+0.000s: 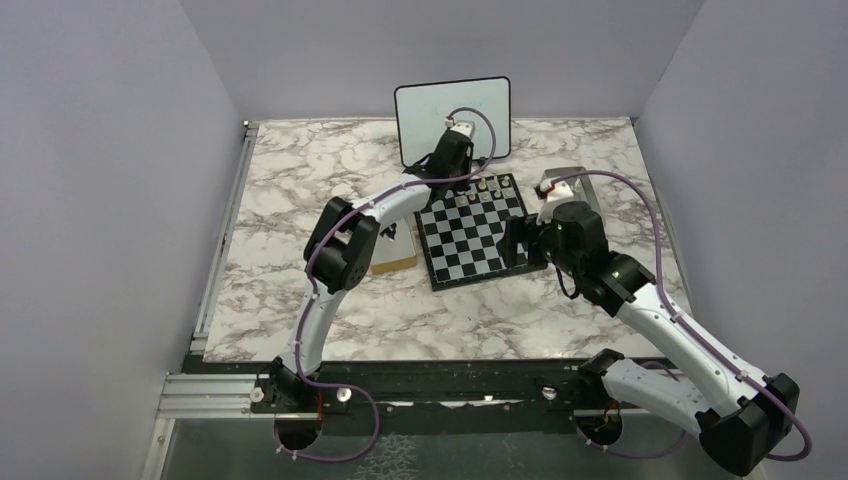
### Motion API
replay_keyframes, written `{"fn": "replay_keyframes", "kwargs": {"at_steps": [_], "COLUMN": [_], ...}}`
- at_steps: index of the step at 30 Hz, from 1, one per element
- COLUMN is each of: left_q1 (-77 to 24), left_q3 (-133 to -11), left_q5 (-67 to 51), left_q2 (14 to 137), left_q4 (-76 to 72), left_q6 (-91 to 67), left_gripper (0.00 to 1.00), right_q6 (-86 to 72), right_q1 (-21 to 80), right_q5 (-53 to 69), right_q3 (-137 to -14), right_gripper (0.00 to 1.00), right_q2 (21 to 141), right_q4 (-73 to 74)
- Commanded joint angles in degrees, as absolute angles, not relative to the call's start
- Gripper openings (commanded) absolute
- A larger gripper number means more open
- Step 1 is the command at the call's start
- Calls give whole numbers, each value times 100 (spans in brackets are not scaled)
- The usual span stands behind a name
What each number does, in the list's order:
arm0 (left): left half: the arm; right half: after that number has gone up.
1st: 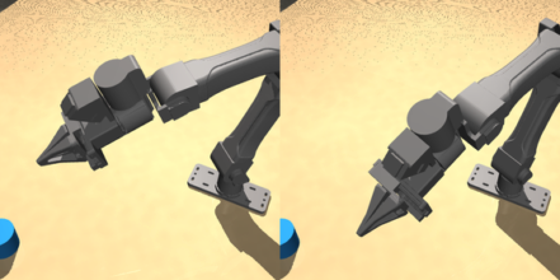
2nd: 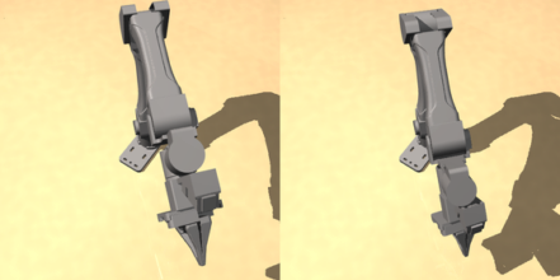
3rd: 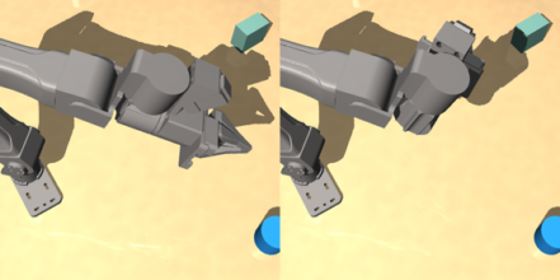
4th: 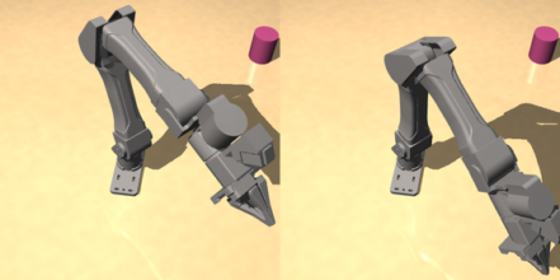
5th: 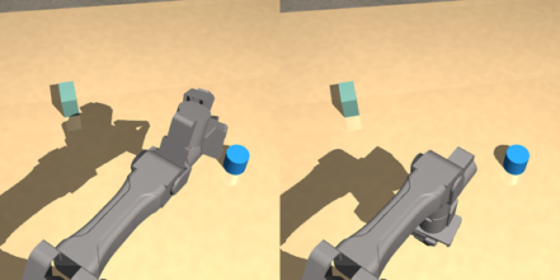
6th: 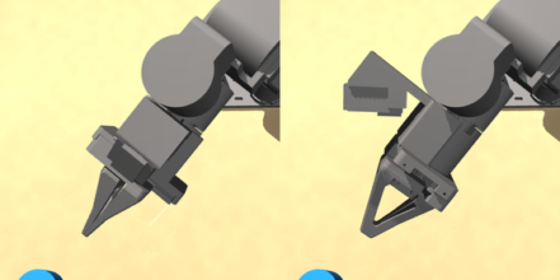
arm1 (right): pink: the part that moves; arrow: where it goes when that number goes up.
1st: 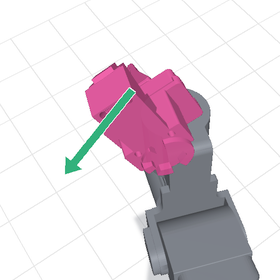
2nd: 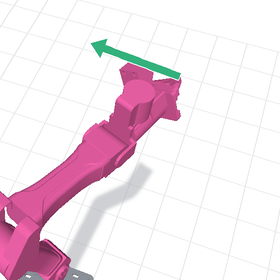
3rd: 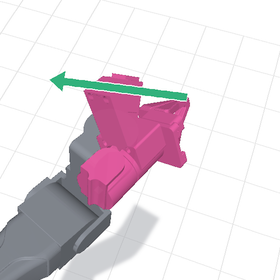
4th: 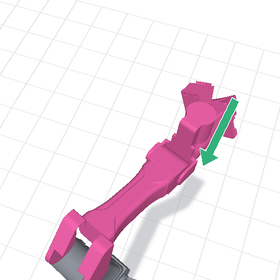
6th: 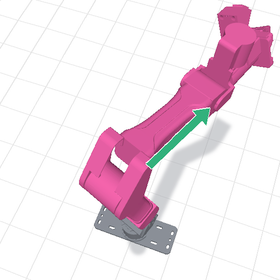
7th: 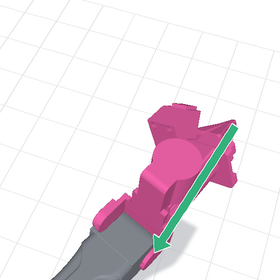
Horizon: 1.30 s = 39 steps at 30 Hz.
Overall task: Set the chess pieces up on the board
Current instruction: Place the chess piece on the chessboard.
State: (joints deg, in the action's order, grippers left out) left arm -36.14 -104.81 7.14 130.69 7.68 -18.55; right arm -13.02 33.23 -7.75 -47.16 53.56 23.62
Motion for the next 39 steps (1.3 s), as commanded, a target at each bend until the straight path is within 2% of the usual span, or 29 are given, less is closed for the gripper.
{"fn": "replay_keyframes", "kwargs": {"at_steps": [1,39], "left_q1": [-3643,-3656], "left_q3": [-10806,-10915], "left_q5": [747,960], "left_q2": [13148,13368], "left_q4": [920,1186], "left_q6": [-1740,-1432], "left_gripper": [30,32], "right_q6": [-1252,-1248], "right_q1": [3349,3349], "right_q5": [-853,-787], "right_q3": [-4692,-4734], "right_gripper": [100,100], "right_q2": [5291,5249], "right_q4": [2203,2213]}}
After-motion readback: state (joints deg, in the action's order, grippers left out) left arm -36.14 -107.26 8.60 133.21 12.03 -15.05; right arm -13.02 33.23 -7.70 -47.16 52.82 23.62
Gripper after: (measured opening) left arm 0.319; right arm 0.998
